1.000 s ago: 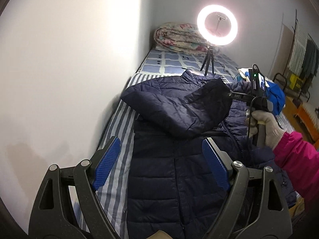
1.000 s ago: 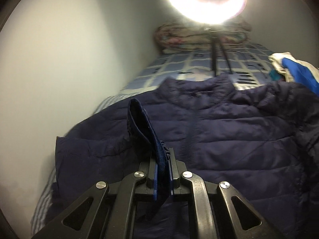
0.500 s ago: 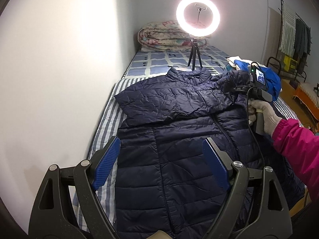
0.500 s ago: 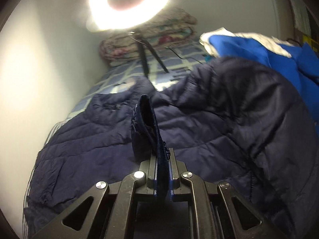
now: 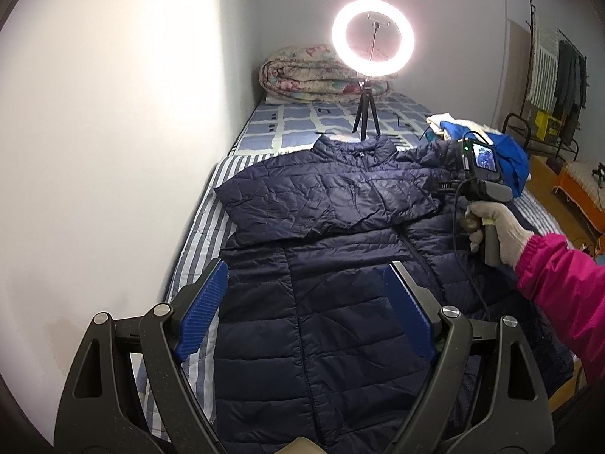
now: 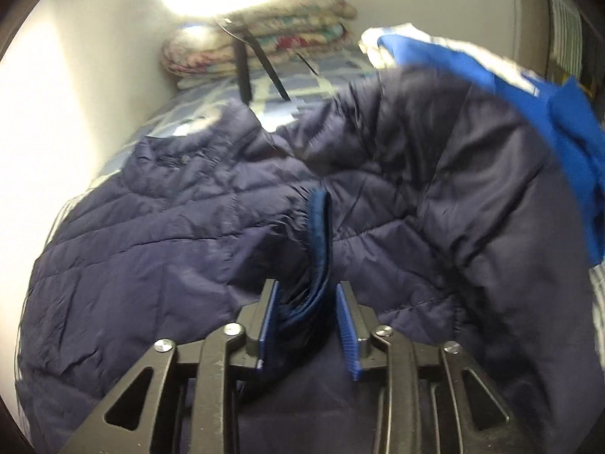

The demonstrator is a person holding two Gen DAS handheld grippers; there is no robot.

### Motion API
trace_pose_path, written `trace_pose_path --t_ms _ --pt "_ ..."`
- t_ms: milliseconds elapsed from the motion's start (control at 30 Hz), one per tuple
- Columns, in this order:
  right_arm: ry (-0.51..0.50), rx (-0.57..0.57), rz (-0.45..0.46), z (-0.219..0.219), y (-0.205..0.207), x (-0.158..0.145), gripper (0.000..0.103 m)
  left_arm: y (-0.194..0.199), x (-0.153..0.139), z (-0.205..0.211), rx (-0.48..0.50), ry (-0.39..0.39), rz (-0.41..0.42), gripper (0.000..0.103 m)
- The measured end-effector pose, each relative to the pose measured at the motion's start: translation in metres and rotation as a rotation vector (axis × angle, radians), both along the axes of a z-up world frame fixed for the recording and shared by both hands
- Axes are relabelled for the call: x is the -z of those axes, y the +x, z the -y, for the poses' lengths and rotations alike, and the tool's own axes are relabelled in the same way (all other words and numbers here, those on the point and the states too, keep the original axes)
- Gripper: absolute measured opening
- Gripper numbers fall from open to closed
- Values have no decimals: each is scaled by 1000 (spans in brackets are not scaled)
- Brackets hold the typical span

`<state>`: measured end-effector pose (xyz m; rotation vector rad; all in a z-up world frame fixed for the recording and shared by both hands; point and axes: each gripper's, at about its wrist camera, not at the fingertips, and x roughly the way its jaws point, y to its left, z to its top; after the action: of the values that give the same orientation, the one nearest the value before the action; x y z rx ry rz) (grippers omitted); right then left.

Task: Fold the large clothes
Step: 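Carry the held sleeve across the jacket body with the right tool and release, then move the left tool to the other sleeve cuff of the jacket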

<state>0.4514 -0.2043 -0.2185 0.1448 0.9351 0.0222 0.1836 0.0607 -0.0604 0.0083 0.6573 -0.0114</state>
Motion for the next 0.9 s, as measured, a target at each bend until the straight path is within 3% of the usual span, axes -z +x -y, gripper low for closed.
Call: trace_pose_path --t_ms 133,300,433,533,667,900 --pt "-6 -36 69 1 -34 -41 45 -5 -7 6 21 -13 24 87" --pt "-21 -79 146 5 -87 -101 51 -16 -12 23 118 -64 66 87" --pt "-71 -101 210 7 -138 -150 65 -24 -18 46 169 -37 84 87" --pt "-83 -102 251 13 -182 -182 73 -29 -24 63 222 -60 83 87" --pt "-143 -100 285 21 -250 -207 82 -33 -29 84 287 -79 79 87" --pt "-225 -106 272 34 -341 -211 84 -42 -34 131 425 -105 61 87"
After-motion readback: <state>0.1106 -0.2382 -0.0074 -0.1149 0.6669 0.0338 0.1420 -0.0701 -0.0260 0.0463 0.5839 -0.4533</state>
